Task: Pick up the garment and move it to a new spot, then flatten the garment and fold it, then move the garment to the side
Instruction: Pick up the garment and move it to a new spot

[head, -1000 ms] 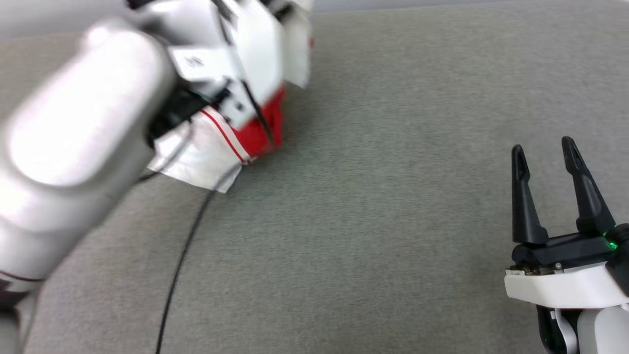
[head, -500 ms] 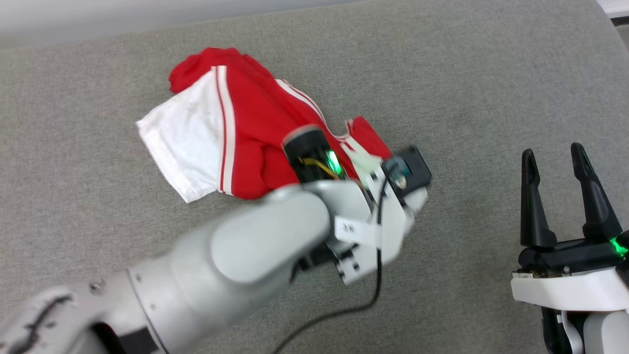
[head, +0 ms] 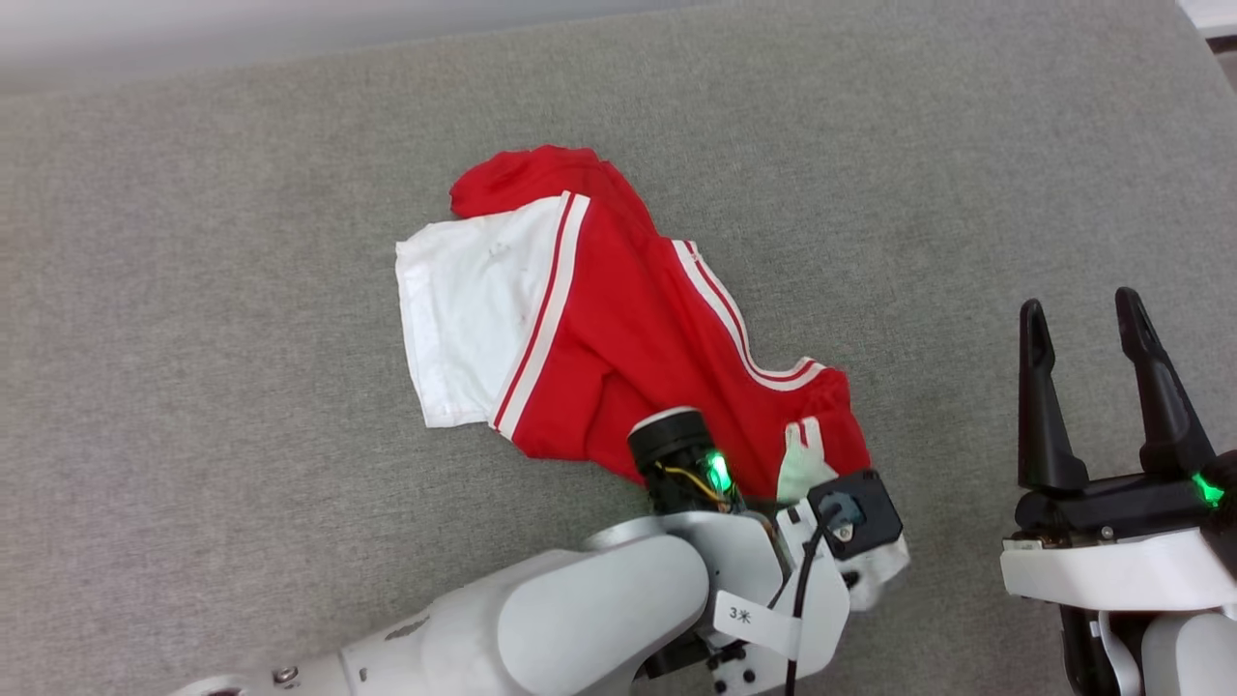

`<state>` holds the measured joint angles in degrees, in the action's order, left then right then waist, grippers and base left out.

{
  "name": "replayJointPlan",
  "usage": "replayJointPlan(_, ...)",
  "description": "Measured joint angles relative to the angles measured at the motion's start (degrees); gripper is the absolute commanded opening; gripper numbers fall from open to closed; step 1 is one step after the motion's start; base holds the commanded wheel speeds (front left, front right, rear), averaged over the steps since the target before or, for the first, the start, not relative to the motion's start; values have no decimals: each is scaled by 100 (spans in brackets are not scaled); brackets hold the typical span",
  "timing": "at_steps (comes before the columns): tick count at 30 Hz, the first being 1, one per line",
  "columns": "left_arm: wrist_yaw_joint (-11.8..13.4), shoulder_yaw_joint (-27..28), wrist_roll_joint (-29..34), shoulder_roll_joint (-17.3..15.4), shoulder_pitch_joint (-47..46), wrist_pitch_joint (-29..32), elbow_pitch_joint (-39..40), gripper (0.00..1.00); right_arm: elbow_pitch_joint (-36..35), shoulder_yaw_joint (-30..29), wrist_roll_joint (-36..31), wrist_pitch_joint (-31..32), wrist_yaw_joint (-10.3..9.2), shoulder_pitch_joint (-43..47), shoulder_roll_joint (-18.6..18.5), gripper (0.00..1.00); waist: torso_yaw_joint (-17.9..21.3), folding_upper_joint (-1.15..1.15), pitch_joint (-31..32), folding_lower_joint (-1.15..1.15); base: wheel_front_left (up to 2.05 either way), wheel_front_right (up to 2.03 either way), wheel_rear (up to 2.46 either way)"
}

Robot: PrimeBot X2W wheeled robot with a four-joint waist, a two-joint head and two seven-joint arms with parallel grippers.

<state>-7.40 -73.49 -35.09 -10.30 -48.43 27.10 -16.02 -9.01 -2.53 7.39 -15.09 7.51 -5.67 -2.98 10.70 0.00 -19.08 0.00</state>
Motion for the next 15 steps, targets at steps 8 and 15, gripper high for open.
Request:
replayJointPlan(8, 296, 405, 170, 278, -197, -2264, -605, 100, 103, -53, -121, 0, 0, 247, 2, 100, -138, 0, 485, 0, 0, 0, 0)
replayJointPlan(15, 1112, 940, 368, 177, -2, -3500, -906, 100, 159, -64, -149, 0, 0, 489, 2, 100, -339, 0, 913, -1, 0, 0, 0)
